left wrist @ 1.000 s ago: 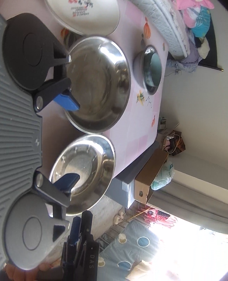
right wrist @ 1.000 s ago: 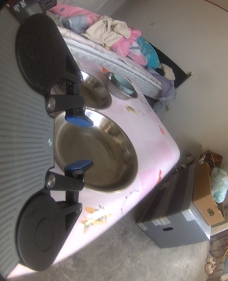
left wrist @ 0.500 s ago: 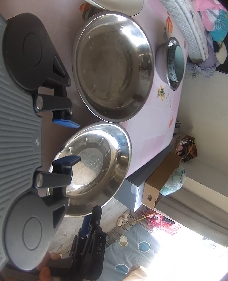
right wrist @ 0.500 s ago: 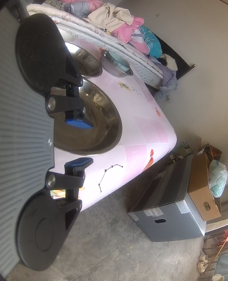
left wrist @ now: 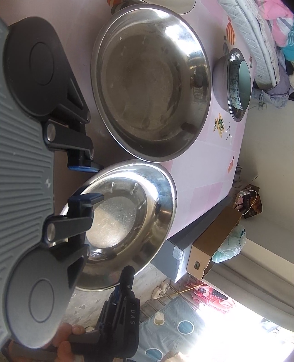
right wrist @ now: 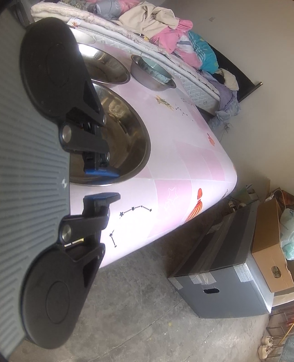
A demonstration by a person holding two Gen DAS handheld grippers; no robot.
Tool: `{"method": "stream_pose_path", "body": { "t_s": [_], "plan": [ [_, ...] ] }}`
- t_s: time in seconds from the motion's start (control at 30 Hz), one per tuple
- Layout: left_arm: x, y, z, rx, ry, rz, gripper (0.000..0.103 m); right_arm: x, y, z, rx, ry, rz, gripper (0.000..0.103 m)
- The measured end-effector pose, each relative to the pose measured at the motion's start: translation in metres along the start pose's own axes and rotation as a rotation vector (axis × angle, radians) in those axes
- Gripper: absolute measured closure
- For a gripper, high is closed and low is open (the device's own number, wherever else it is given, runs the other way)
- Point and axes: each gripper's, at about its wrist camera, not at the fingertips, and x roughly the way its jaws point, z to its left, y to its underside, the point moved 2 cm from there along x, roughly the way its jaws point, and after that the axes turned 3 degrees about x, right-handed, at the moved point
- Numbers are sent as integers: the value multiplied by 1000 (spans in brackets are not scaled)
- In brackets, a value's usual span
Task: Organize plates and bowls
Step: 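Lift the shallow steel bowl off the table with both grippers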
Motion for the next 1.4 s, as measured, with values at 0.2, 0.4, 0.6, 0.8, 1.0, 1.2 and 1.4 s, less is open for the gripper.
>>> {"method": "stream_pose_path", "body": {
  "t_s": [0.2, 0.4, 0.6, 0.8, 1.0, 1.2, 1.4],
  "plan": [
    [-2, 0, 2, -11, 8, 5, 85, 0, 1, 2, 12, -10, 4, 96],
    [-14, 2, 5, 0, 42, 20, 85, -15, 12, 1, 33, -10, 18, 97],
    [-30, 17, 11, 16, 66, 62, 85, -40, 36, -5, 69, -19, 37, 97],
    [-40, 31, 16, 37, 72, 102, 86, -63, 65, -9, 104, -31, 38, 97],
    [-40, 30, 20, 47, 73, 103, 86, -73, 80, -5, 88, -15, 30, 96],
    [-32, 25, 23, 48, 60, 102, 86, -75, 79, -5, 85, -5, 19, 95],
    [-23, 21, 17, 77, 31, 112, 86, -69, 79, -3, 82, 13, 23, 95]
  ]
}}
